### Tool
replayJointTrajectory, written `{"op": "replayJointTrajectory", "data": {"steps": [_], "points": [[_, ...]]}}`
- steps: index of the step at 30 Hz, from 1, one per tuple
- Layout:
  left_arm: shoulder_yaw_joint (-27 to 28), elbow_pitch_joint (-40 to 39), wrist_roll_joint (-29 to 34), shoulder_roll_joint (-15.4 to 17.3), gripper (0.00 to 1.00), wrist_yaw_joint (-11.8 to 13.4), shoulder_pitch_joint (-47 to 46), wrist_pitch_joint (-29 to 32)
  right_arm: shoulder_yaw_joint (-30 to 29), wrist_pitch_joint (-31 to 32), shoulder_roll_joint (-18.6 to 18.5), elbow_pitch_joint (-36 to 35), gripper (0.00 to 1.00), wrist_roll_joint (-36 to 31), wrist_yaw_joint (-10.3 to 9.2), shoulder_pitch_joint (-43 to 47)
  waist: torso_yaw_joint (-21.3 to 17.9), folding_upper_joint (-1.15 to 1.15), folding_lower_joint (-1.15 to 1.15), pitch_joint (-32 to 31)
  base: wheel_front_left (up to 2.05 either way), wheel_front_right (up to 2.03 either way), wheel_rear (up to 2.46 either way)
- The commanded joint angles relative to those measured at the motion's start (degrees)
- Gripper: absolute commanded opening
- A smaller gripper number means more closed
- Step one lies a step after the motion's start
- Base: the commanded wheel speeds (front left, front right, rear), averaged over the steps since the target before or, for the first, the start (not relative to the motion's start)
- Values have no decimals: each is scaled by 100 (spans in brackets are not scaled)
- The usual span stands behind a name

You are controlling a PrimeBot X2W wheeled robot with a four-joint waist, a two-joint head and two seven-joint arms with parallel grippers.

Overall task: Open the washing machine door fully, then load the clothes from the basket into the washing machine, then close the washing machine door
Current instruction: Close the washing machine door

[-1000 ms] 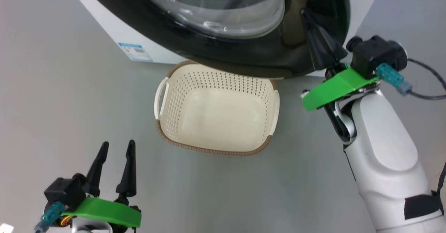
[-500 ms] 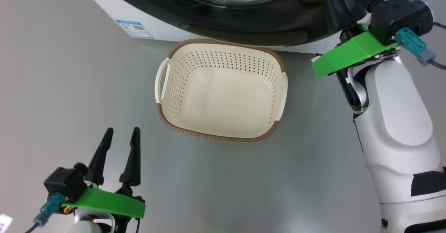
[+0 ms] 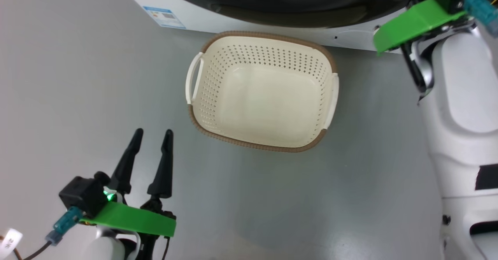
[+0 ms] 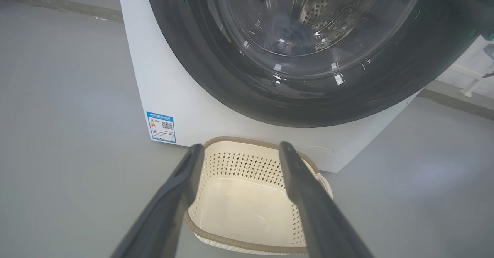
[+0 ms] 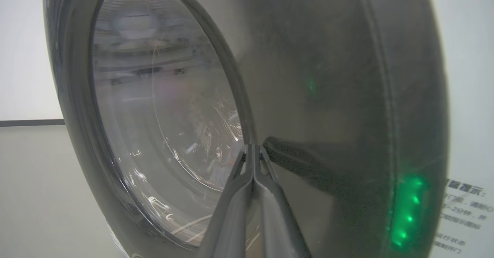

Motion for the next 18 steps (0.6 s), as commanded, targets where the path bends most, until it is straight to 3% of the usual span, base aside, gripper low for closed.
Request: {"op": "replayJointTrajectory", "data": {"steps": [1, 12, 18], "points": [[124, -147, 9, 164, 100, -9, -51, -36, -63, -26, 33, -26, 0, -108, 7, -234, 98, 0, 0, 9, 0, 0, 0], [5, -219, -47, 130, 100, -9, -5, -36, -707, -26, -110, 325, 0, -620, 7, -583, 232, 0, 0, -81, 0, 0, 0], [75, -258, -129, 97, 100, -9, 72, -36, -512, -26, 54, 228, 0, -530, 7, -256, 95, 0, 0, -294, 0, 0, 0]]}}
